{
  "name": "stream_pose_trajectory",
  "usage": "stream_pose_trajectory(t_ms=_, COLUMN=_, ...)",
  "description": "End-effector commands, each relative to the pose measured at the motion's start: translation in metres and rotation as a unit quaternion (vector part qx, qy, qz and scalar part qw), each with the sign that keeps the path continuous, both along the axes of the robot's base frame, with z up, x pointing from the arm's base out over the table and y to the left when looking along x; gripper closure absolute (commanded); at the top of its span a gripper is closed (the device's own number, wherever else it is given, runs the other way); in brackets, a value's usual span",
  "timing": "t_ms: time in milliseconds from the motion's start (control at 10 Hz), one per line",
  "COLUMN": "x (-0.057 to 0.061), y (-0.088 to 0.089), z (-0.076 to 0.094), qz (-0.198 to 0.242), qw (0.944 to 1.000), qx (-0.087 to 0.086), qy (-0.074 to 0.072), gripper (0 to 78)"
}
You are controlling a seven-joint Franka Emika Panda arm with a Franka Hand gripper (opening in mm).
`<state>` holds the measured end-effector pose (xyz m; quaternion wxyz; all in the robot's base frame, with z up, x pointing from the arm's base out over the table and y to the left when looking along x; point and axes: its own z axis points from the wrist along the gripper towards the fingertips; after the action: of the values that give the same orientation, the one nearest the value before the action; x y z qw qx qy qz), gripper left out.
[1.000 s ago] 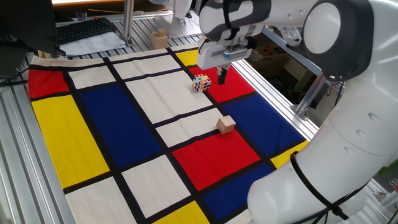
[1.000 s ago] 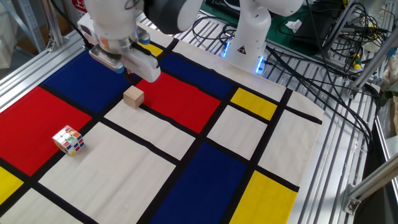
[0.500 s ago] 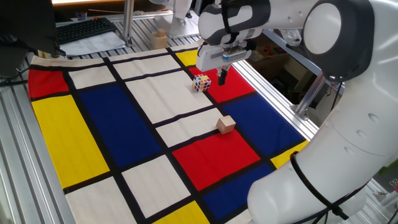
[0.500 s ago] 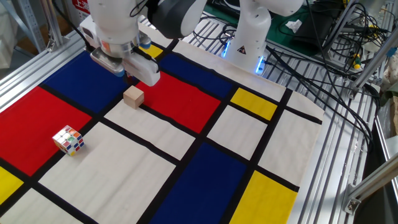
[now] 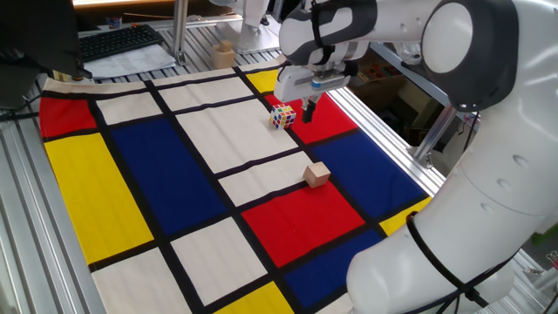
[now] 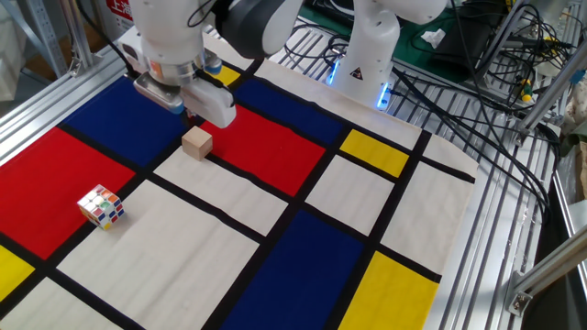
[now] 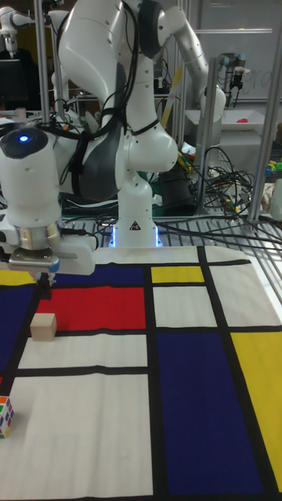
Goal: Use the gripper to push the small block from left to right
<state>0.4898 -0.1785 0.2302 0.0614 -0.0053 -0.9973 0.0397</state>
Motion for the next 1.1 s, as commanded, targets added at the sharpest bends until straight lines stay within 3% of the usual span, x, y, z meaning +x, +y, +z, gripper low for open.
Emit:
stream_pose_trajectory(t_ms=100, x=0.0005, y=-0.0005, z=0.0008, qz=0.018, qw=0.9996, qx=-0.006, qy=-0.019, gripper=77.6)
stream_pose_trajectory(t_ms=200, x=0.0005, y=-0.0005, z=0.0008, qz=0.015, qw=0.9994, qx=-0.018, qy=-0.026, gripper=77.6)
stream_pose_trajectory(t_ms=400, x=0.0005, y=-0.0005, z=0.0008, qz=0.014, qw=0.9991, qx=-0.025, qy=-0.032, gripper=77.6)
stream_pose_trajectory(t_ms=800, x=0.0005, y=-0.0005, z=0.0008, qz=0.023, qw=0.9991, qx=-0.02, qy=-0.03, gripper=77.6)
stream_pose_trajectory(t_ms=900, x=0.0005, y=-0.0005, z=0.0008, qz=0.022, qw=0.9992, qx=-0.014, qy=-0.03, gripper=77.6)
stream_pose_trajectory(t_ms=1100, x=0.0005, y=-0.0005, z=0.0008, qz=0.004, qw=0.9992, qx=0.023, qy=-0.032, gripper=77.6)
